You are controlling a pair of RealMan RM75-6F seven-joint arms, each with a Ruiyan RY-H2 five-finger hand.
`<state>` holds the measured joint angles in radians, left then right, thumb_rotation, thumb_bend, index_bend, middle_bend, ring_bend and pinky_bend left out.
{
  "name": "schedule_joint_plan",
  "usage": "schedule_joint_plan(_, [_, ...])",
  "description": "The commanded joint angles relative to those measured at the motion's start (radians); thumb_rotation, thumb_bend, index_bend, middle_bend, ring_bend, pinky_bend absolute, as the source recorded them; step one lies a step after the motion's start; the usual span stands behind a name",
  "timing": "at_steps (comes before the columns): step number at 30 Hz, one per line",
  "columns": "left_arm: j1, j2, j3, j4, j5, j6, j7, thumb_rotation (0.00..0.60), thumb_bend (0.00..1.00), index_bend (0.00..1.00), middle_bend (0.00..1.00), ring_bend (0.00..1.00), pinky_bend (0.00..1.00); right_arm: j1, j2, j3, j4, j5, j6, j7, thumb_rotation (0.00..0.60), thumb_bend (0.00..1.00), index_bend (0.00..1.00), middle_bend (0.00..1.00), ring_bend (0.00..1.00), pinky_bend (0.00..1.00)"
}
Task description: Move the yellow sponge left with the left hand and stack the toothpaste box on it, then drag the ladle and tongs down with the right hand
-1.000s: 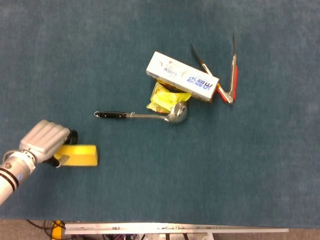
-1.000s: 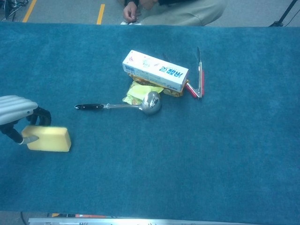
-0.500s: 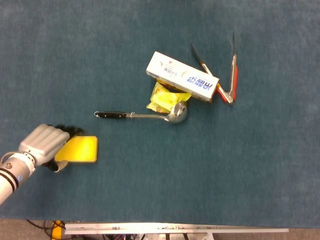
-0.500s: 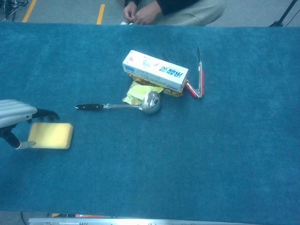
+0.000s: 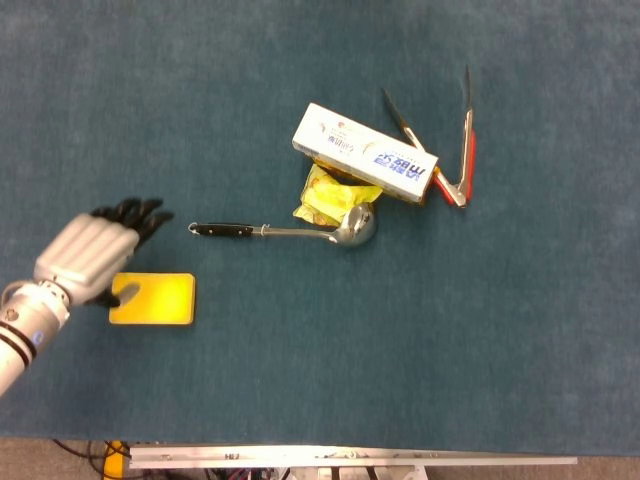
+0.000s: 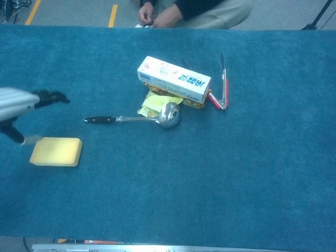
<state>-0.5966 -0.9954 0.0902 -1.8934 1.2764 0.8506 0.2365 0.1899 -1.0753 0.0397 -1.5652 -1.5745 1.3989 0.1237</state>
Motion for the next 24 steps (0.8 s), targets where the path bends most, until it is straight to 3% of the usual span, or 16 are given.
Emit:
schedule_joint_plan(1, [0.01, -0.011, -0.05, 0.026, 0.073, 0.06, -0.07, 0.6, 0.34, 0.0, 0.0, 0.0, 0.16, 0.007, 0.007, -0.004, -0.013, -0.015, -0.006, 0.002, 0.6, 0.04, 0.2, 0.35, 0.27, 0.28])
schedule_joint_plan(6, [-0.008, -0.024, -0.076, 0.05, 0.118, 0.059, -0.121, 0.6, 0.34, 0.0, 0.0, 0.0, 0.16, 0.016, 0.014, 0.001, -0.038, -0.023, -0.007, -0.037, 0.6, 0.04, 0.2, 0.35, 0.27, 0.28])
schedule_joint_plan(13, [0.003, -0.027, -0.068, 0.056, 0.146, 0.068, -0.141, 0.6, 0.34, 0.0, 0.0, 0.0, 0.16, 0.061, 0.021, 0.036, -0.137, 0.029, -0.071, -0.171, 0.6, 0.04, 0.2, 0.35, 0.27, 0.28])
schedule_joint_plan(19, [0.045, 0.006, -0.051, 0.031, 0.194, 0.134, -0.143, 0.6, 0.34, 0.0, 0.0, 0.0, 0.16, 0.154, 0.016, 0.08, -0.263, 0.103, -0.205, -0.286, 0.6, 0.01, 0.2, 0.35, 0.27, 0.3])
schedule_joint_plan(24, [0.094, 0.039, -0.033, 0.006, 0.25, 0.215, -0.133, 0.6, 0.34, 0.0, 0.0, 0.0, 0.16, 0.246, -0.022, 0.117, -0.331, 0.214, -0.328, -0.381, 0.6, 0.0, 0.19, 0.31, 0.21, 0.3])
